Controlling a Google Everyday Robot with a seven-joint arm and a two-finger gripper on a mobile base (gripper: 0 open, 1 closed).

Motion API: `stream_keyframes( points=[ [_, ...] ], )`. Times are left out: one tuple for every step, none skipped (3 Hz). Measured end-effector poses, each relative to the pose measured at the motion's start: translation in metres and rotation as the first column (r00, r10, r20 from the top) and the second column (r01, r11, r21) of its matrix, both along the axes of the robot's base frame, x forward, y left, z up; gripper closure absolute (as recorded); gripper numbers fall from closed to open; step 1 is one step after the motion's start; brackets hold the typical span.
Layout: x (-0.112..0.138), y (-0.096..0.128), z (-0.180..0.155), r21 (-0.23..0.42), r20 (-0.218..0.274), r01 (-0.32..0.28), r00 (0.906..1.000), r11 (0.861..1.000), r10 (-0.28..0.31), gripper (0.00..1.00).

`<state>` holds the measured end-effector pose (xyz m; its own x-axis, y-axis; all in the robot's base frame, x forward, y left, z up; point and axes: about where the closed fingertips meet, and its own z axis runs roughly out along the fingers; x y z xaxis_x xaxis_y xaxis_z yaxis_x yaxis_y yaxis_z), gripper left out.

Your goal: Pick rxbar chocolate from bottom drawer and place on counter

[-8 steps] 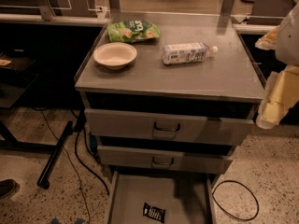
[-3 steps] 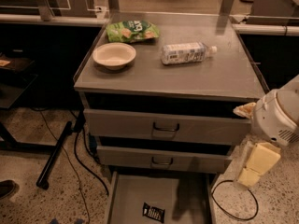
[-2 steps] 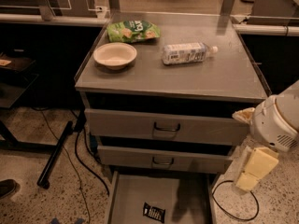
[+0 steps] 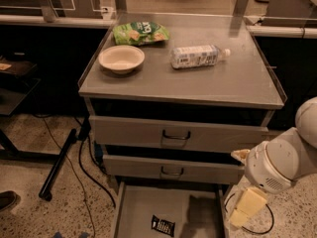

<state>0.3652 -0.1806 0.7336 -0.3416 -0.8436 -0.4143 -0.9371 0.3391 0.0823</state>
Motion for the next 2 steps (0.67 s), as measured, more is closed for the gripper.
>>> stream_keyframes(
  points=[
    [0.0000,0.0000,-0.0001,0.000,0.000,0.000,1.0000,1.000,0.000,0.00],
    [-0.0028,0.0017,-0.0055,0.022,-0.003,-0.007,1.0000,1.000,0.007,0.00]
  ],
)
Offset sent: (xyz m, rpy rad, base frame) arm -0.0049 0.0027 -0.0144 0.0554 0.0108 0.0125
